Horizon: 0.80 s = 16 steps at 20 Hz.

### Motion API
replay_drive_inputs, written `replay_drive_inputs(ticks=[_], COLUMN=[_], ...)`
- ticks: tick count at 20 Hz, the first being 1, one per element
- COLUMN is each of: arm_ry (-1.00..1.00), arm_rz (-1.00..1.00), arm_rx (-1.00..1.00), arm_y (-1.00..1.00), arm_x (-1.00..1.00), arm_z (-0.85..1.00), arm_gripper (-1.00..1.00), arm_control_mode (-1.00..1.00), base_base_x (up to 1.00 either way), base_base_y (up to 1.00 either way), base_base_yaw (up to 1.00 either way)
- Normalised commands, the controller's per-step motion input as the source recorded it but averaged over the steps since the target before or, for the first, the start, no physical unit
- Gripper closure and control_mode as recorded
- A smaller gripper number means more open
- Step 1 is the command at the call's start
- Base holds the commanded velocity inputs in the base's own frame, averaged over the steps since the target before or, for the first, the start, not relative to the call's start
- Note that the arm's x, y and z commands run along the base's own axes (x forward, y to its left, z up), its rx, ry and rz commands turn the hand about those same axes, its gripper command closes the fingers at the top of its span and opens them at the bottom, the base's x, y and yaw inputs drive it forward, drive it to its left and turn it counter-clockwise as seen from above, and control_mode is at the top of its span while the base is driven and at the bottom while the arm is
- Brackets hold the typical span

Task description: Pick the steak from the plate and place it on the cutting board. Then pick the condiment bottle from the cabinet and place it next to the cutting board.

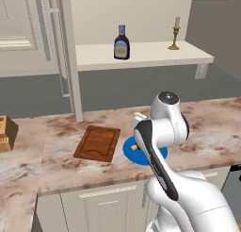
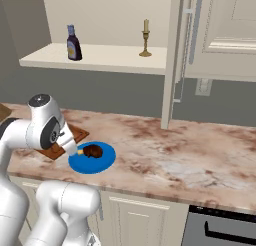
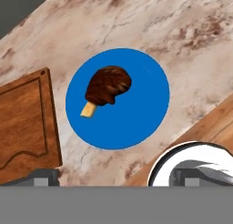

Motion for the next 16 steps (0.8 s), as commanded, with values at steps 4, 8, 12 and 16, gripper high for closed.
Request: replay_drive_inputs(ticks=[4, 8, 12, 16], arm_ry=[0.0, 0.0, 0.0, 0.0], arm_rz=[-0.06, -0.04, -0.04, -0.04], arm_rx=[0.0, 0.0, 0.02, 0.04], arm_y=[0.11, 0.06, 0.02, 0.0], arm_x=[0.15, 0.14, 0.15, 0.23], arm_z=[-0.36, -0.33, -0.24, -0.15], arm_gripper=[-1.0, -1.0, -1.0, -1.0], arm_control_mode=[-1.0, -1.0, -1.0, -1.0], base_base_x=[0.0, 0.0, 0.0, 0.0], base_base_y=[0.0, 0.0, 0.0, 0.0], base_base_yaw=[0.0, 0.0, 0.0, 0.0])
